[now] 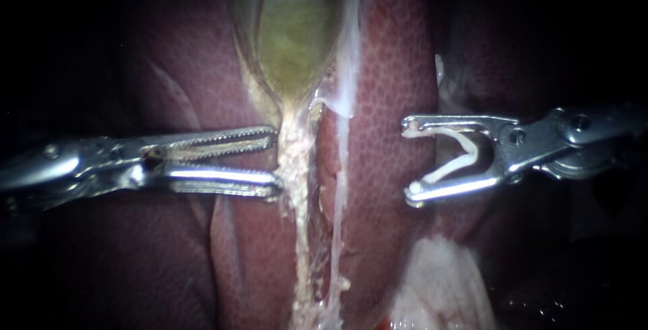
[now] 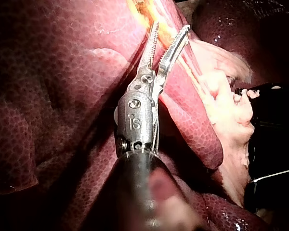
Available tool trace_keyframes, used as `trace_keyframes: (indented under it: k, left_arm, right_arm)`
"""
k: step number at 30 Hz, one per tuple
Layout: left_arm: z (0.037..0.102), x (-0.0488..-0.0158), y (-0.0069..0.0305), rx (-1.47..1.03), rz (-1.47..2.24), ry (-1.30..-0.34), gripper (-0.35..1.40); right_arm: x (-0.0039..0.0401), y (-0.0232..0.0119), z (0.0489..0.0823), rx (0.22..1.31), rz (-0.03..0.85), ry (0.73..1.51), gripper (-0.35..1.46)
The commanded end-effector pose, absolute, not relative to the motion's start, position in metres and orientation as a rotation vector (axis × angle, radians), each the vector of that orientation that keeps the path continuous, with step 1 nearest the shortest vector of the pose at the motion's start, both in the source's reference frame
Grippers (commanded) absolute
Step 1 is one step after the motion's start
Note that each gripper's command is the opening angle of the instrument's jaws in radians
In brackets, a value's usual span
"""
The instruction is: Grabbing gallbladder
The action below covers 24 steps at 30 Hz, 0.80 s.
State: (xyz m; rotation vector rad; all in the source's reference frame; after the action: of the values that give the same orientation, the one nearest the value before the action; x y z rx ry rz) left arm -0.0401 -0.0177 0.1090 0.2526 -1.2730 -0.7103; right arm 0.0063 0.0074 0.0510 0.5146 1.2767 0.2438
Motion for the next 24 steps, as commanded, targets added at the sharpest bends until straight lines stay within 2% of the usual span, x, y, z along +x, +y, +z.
trace_keyframes:
  k: [1, 9, 24]
  left_arm:
    - [0.1093, -0.0405, -0.0179, 0.254, -0.715, -1.270, 0.29]
    - [0.1108, -0.0419, -0.0183, 0.247, -0.743, -1.244, 0.36]
    - [0.1125, -0.0415, -0.0173, 0.194, -0.844, -1.210, 0.39]
  right_arm:
    - [0.0063, 0.0074, 0.0510, 0.515, 0.244, 1.276, 0.56]
    - [0.0063, 0.0074, 0.0509, 0.515, 0.244, 1.276, 0.56]
    - [0.0065, 0.0074, 0.0509, 0.514, 0.244, 1.276, 0.55]
